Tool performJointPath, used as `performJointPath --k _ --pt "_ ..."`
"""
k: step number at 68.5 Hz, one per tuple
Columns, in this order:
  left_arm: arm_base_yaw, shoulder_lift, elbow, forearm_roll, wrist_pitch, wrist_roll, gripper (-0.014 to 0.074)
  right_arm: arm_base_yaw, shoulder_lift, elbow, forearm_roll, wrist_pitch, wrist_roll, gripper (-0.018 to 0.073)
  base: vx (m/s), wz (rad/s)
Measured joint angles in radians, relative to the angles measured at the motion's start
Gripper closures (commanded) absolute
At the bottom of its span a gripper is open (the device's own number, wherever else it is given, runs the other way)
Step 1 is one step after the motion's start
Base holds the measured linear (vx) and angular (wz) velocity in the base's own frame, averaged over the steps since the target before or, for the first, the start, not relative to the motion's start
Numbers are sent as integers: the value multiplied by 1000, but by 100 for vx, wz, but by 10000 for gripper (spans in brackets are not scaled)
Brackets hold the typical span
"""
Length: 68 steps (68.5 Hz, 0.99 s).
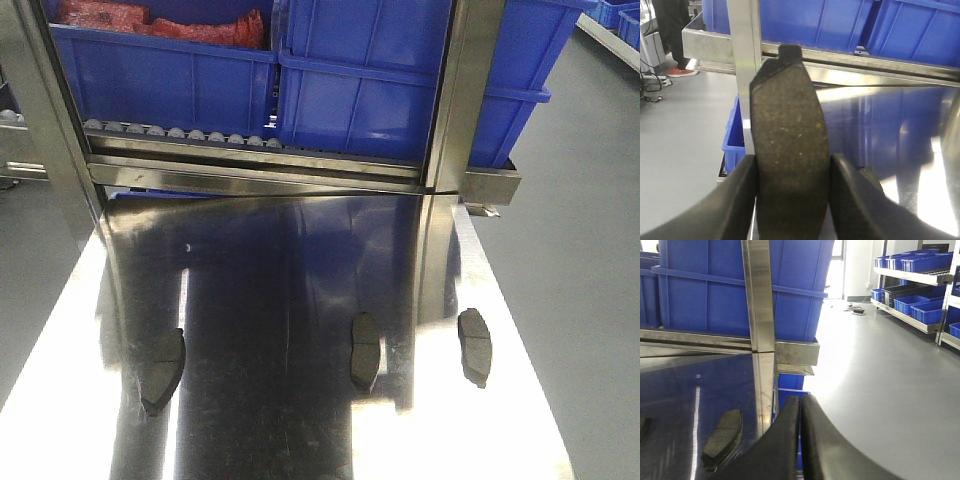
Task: Move and align brake pads A on conveyor
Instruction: 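Lift the grasped brake pad upright with the left gripper, then lower the right gripper onto the farthest brake pad and close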
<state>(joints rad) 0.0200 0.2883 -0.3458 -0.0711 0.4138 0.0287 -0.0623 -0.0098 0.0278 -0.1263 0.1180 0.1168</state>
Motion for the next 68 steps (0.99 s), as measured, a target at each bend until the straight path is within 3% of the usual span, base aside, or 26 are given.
performJointPath --k 54,68 --pt "0 0 0 0 0 1 603 0 0 0 0 -2 0 571 0 0" --pt "0 0 0 0 0 1 603 0 0 0 0 -118 0 571 0 0"
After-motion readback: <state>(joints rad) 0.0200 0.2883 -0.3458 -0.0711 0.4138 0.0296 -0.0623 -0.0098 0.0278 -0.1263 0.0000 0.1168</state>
